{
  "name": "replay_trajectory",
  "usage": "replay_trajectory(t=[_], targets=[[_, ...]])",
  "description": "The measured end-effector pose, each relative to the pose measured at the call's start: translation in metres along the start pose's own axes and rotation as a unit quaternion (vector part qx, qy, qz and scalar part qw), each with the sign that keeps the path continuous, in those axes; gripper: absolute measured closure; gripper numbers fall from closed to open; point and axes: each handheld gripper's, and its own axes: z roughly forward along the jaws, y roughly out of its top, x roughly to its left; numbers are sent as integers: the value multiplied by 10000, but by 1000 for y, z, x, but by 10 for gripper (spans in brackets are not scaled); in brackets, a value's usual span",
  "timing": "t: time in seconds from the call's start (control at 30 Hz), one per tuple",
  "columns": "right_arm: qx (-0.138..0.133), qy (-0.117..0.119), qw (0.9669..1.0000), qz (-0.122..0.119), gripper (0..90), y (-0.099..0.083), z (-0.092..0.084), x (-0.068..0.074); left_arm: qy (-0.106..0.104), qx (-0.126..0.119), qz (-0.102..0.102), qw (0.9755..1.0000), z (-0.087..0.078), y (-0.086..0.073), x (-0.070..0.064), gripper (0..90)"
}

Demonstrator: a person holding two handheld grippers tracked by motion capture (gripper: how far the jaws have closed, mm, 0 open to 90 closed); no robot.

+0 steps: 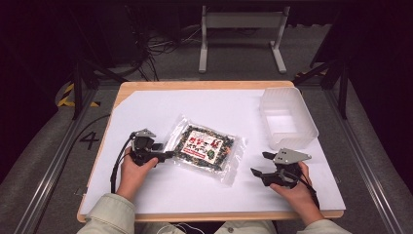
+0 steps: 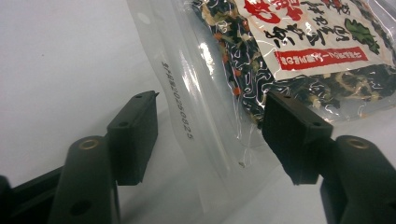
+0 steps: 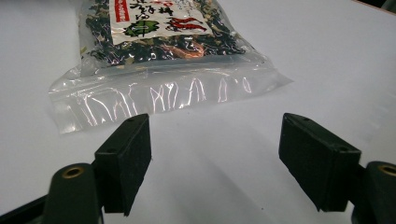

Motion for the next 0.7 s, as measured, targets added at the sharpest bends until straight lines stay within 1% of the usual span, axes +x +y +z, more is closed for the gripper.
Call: replay_trajectory(t=[0.03,0.07,0.1,0.13,0.2,0.27,0.33,0.4,0.43,0.47,0.53,0.57,0.6,0.7], targets=[[0,-1,10000,3,250,0,0,0,-54,33,3,10000,0,0,0,415],[0,-1,10000,3,250,0,0,0,-54,33,3,10000,0,0,0,442],[-1,13,10000,8,250,0,0,0,-126,49,0,9999,-1,0,-1,473],[-4,18,10000,13,250,0,0,0,-136,45,-17,9999,-1,0,-1,495],[-5,21,10000,13,250,0,0,0,-151,54,-40,9999,-1,0,-1,515],[-9,24,10000,13,250,0,0,0,-209,93,-82,9997,-1,0,0,537],[-12,33,10000,9,250,0,1,0,-254,101,-166,9995,-1,0,-1,571],[-10,37,10000,-8,248,0,1,1,-251,130,-158,9995,-1,0,-1,597],[-17,42,10000,-7,247,0,1,1,-250,132,-191,9994,-1,0,-2,606],[-20,43,10000,-4,247,0,1,1,-282,144,-243,9992,-1,0,-2,613],[-20,44,10000,-3,246,0,1,1,-341,158,-279,9989,-1,0,-1,634],[-20,44,10000,-3,246,0,1,1,-341,158,-279,9989,-1,0,-1,661],[-17,47,10000,-17,245,1,2,1,-454,178,-347,9982,-1,0,-2,715],[-20,61,10000,-23,244,1,2,1,-421,240,-298,9984,-1,0,-4,731]])
